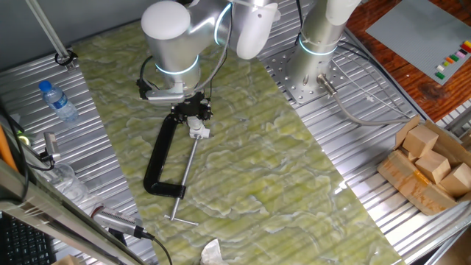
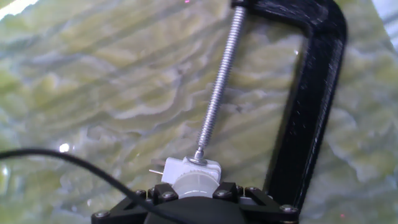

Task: Take out the light bulb by rotating it

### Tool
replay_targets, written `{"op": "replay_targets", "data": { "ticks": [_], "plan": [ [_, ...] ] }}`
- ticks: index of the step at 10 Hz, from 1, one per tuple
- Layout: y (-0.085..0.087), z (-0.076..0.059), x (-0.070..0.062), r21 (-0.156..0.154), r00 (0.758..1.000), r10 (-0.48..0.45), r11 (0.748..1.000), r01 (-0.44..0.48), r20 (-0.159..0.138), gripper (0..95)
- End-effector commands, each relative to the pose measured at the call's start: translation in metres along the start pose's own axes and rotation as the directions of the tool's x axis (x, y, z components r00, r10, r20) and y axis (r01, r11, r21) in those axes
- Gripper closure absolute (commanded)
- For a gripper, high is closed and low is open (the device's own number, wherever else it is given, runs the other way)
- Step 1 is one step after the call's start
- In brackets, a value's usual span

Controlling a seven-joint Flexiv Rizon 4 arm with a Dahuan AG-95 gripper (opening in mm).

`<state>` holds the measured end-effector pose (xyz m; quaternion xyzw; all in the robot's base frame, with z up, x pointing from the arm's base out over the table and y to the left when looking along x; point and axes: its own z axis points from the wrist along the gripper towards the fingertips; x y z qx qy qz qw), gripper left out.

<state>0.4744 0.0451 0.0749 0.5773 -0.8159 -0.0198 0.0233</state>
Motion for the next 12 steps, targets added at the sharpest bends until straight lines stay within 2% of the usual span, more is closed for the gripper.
{"op": "replay_targets", "data": {
  "ticks": [1,4,8,12],
  "plan": [
    [-0.0004,0.0003,-0.0001,0.002,0.992,-0.124,0.992,0.124,-0.012,95.0],
    [-0.0003,-0.0001,-0.0001,0.002,0.981,-0.194,0.981,0.194,-0.023,95.0],
    [-0.0001,0.0000,-0.0002,-0.002,0.944,-0.329,0.944,0.329,-0.023,95.0],
    [0.0000,-0.0002,-0.0002,-0.003,0.918,-0.395,0.919,0.395,-0.023,95.0]
  ]
}}
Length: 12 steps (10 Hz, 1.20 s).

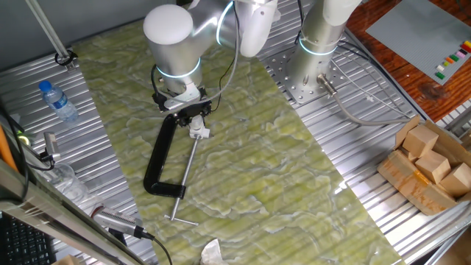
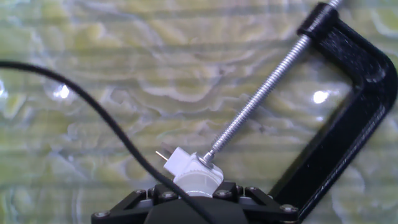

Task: Take out the light bulb by rotating it

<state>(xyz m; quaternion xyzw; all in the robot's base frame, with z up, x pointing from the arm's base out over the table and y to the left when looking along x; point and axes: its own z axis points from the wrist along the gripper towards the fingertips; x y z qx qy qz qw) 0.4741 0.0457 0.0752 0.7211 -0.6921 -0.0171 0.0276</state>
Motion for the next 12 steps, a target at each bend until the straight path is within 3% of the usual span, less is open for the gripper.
{"op": "replay_targets", "data": {
  "ticks": [1,4,6,8,9,12],
  "plan": [
    [-0.0003,0.0002,0.0002,0.000,0.999,-0.053,0.999,0.053,-0.007,95.0],
    [-0.0002,0.0002,0.0001,0.002,0.999,-0.047,0.999,0.047,-0.003,95.0],
    [-0.0002,0.0002,0.0001,0.005,0.999,-0.044,0.999,0.044,0.002,57.0],
    [-0.0002,-0.0003,0.0001,0.006,0.999,-0.037,0.999,0.037,0.002,57.0],
    [-0.0004,-0.0009,0.0000,0.005,1.000,-0.027,1.000,0.027,0.002,38.0],
    [-0.0005,-0.0009,0.0000,0.009,1.000,-0.024,1.000,0.024,-0.001,38.0]
  ]
}}
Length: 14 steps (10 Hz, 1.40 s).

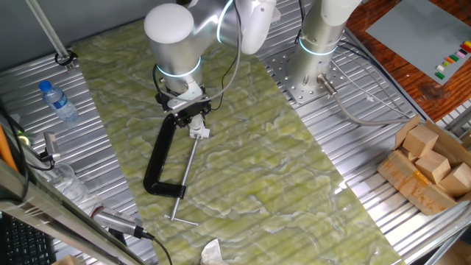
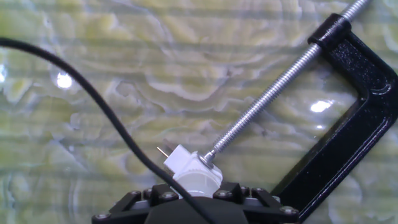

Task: Take out the light bulb by rotating it

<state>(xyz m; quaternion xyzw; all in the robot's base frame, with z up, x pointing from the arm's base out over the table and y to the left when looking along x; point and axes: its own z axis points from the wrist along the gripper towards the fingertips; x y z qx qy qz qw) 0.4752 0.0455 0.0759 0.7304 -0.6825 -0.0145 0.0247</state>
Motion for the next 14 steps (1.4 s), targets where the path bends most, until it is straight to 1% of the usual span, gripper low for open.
{"op": "replay_targets", "data": {
  "ticks": [1,2,3,4,5,7,8,9,10,11,12,13,14],
  "plan": [
    [0.0003,-0.0003,-0.0003,0.001,1.000,0.013,1.000,-0.013,0.000,38.0],
    [-0.0002,-0.0010,-0.0003,0.001,0.998,0.055,0.998,-0.055,0.002,38.0],
    [-0.0003,-0.0015,-0.0004,0.000,0.988,0.155,0.988,-0.155,0.003,38.0],
    [-0.0005,-0.0016,-0.0004,-0.001,0.972,0.235,0.972,-0.235,0.004,38.0],
    [-0.0006,-0.0018,-0.0004,-0.004,0.956,0.292,0.956,-0.292,0.010,38.0],
    [-0.0004,-0.0030,-0.0005,-0.011,0.888,0.459,0.889,-0.459,0.015,38.0],
    [-0.0004,-0.0033,-0.0005,-0.014,0.853,0.521,0.853,-0.521,0.015,38.0],
    [-0.0004,-0.0034,-0.0005,-0.017,0.828,0.560,0.828,-0.560,0.017,38.0],
    [-0.0004,-0.0035,-0.0003,-0.020,0.758,0.652,0.759,-0.651,0.016,38.0],
    [-0.0004,-0.0035,-0.0003,-0.021,0.727,0.687,0.727,-0.687,0.017,38.0],
    [-0.0004,-0.0036,-0.0003,-0.026,0.655,0.755,0.656,-0.755,0.018,38.0],
    [-0.0004,-0.0036,-0.0003,-0.029,0.610,0.792,0.611,-0.791,0.016,38.0],
    [-0.0004,-0.0036,-0.0002,-0.036,0.526,0.850,0.527,-0.849,0.017,38.0]
  ]
}}
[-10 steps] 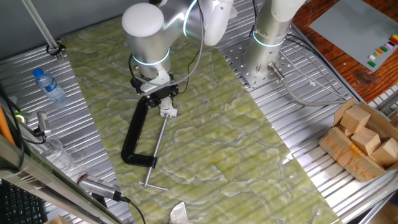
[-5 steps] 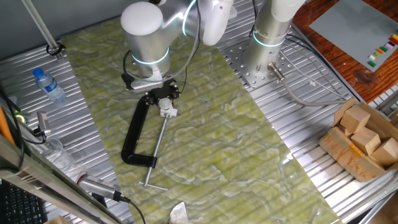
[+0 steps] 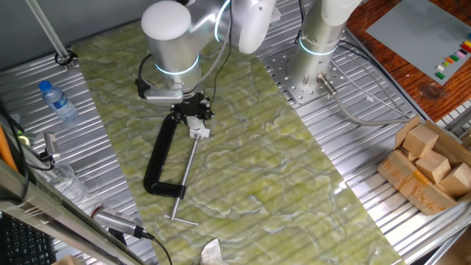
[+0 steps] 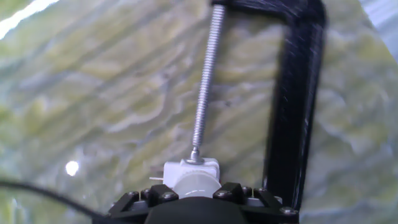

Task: Take out the light bulb by rotating it

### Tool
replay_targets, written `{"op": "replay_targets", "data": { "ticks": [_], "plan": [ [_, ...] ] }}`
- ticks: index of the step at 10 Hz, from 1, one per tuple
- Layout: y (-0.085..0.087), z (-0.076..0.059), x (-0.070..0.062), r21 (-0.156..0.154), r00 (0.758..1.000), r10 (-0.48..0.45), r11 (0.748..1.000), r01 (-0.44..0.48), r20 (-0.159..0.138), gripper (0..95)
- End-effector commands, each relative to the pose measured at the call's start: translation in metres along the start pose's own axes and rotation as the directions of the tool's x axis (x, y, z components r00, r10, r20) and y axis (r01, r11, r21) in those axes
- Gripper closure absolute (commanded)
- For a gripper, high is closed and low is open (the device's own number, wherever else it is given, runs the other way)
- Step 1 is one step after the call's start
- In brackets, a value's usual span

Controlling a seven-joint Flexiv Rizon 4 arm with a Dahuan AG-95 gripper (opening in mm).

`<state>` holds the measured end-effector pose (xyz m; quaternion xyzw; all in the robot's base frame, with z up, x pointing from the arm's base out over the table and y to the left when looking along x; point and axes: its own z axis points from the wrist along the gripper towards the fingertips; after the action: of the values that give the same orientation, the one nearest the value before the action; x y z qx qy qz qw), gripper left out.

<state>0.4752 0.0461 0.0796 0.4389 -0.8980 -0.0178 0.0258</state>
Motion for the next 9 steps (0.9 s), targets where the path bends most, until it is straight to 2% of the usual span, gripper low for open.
{"op": "replay_targets", "data": {
  "ticks": [1,3,4,5,7,9],
  "plan": [
    [-0.0007,0.0001,-0.0001,-0.015,0.941,0.338,0.941,-0.338,0.008,38.0],
    [-0.0007,0.0001,0.0000,-0.033,0.890,0.455,0.890,-0.455,0.016,38.0],
    [-0.0007,0.0001,0.0000,-0.036,0.877,0.481,0.876,-0.480,0.017,38.0],
    [-0.0008,0.0001,0.0001,-0.048,0.846,0.534,0.845,-0.532,0.019,38.0],
    [-0.0008,0.0001,0.0001,-0.057,0.816,0.578,0.815,-0.576,0.020,38.0],
    [-0.0008,0.0004,0.0001,-0.058,0.797,0.604,0.796,-0.602,0.019,38.0]
  ]
}}
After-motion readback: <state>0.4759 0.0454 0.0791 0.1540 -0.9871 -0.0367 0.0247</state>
